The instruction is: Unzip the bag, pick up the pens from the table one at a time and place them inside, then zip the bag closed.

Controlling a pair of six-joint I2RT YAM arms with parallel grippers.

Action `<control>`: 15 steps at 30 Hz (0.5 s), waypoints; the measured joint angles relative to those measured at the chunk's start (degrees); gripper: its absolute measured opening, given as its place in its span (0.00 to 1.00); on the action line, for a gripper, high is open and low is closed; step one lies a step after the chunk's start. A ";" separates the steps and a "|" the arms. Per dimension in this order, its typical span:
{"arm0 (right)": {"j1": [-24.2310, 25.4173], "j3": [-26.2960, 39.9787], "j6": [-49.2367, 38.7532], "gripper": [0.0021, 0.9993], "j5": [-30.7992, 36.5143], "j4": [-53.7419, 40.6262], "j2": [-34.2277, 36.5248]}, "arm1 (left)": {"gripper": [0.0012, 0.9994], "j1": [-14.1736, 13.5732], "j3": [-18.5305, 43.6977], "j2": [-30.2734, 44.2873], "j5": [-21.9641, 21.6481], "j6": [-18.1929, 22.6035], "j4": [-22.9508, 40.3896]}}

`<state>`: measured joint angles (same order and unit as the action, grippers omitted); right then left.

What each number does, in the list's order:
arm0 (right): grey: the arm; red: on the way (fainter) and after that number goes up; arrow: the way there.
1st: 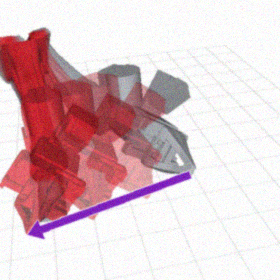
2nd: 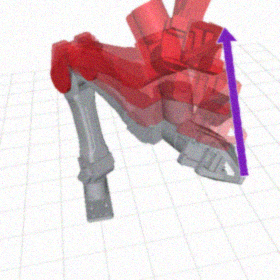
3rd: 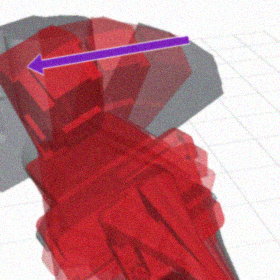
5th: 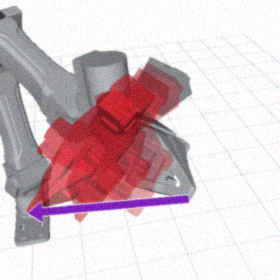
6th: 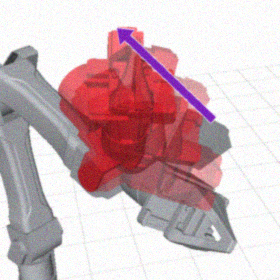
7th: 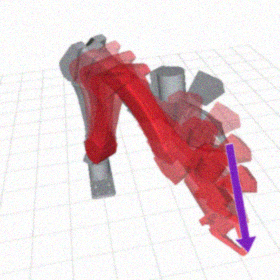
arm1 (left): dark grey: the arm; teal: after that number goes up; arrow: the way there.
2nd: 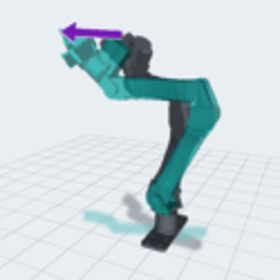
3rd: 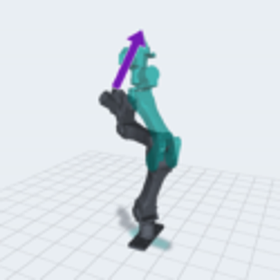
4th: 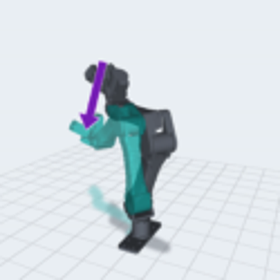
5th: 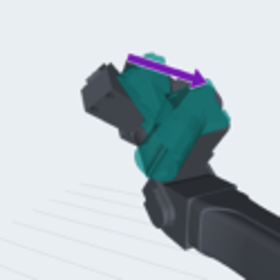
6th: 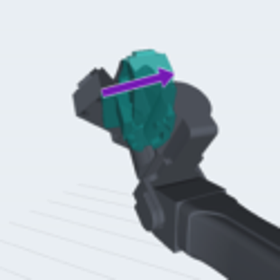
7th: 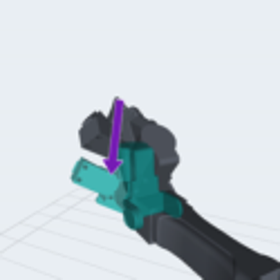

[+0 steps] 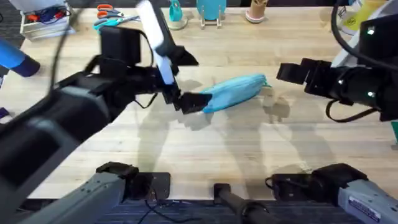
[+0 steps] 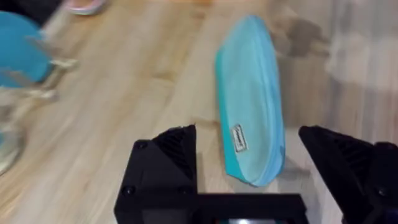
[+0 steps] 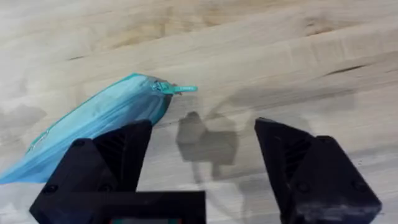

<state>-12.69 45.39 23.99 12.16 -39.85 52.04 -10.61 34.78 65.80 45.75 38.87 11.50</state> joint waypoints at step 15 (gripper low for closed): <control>0.00 0.00 -7.60 1.00 -7.91 -5.10 -17.08 | 1.00 0.00 1.47 -31.04 -15.34 -25.11 28.01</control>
<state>-12.69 45.39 16.39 4.26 -44.95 34.95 -10.61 36.24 34.76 30.41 13.76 39.51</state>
